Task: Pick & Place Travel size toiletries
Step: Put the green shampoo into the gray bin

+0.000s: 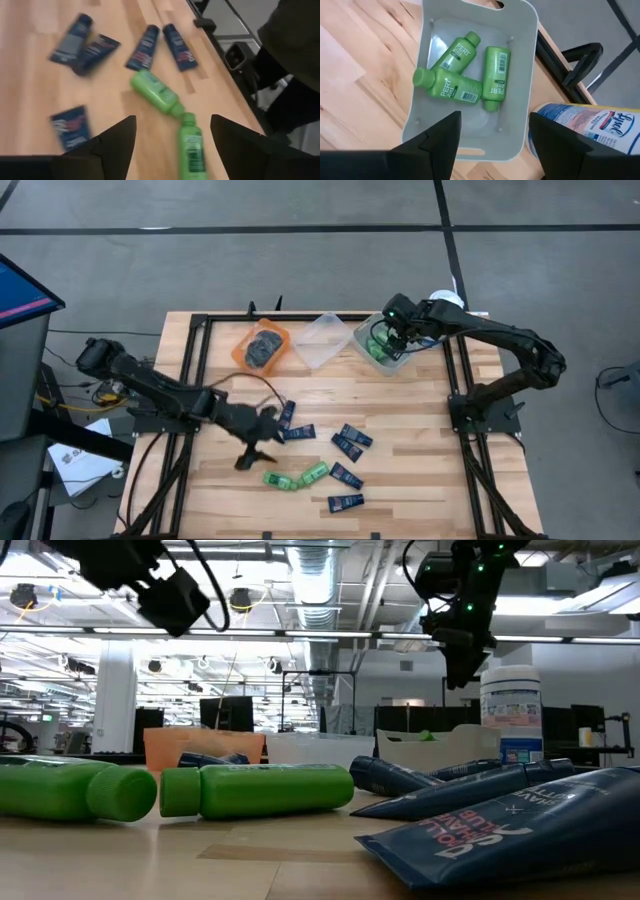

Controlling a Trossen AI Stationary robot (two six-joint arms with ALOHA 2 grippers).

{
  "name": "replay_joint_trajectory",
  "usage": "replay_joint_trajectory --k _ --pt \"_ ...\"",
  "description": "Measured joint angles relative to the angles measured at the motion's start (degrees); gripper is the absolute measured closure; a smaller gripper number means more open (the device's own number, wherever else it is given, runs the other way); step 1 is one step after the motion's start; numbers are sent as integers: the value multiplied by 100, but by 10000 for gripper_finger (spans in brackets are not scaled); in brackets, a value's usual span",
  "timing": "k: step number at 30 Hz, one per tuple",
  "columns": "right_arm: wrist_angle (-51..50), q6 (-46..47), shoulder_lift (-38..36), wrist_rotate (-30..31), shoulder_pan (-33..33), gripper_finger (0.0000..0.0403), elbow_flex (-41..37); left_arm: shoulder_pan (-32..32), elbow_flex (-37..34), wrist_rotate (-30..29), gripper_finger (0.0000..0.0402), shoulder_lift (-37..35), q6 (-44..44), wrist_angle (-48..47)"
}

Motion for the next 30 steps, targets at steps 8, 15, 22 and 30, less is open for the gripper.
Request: replay_joint_trajectory --k 8,15,22,30 --pt "-8 -301 16 -305 2 174 0 -876 -2 -576 133 1158 -668 1487" --pt "-5 -447 16 -452 6 174 0 -1138 -2 -1355 131 1943 -1181 1809" --pt "-28 -602 14 -466 9 174 0 -1404 -2 -1401 131 2392 -1828 1912" --pt "-6 -602 14 -465 9 174 0 -1724 7 -1604 131 2598 -1991 1909"
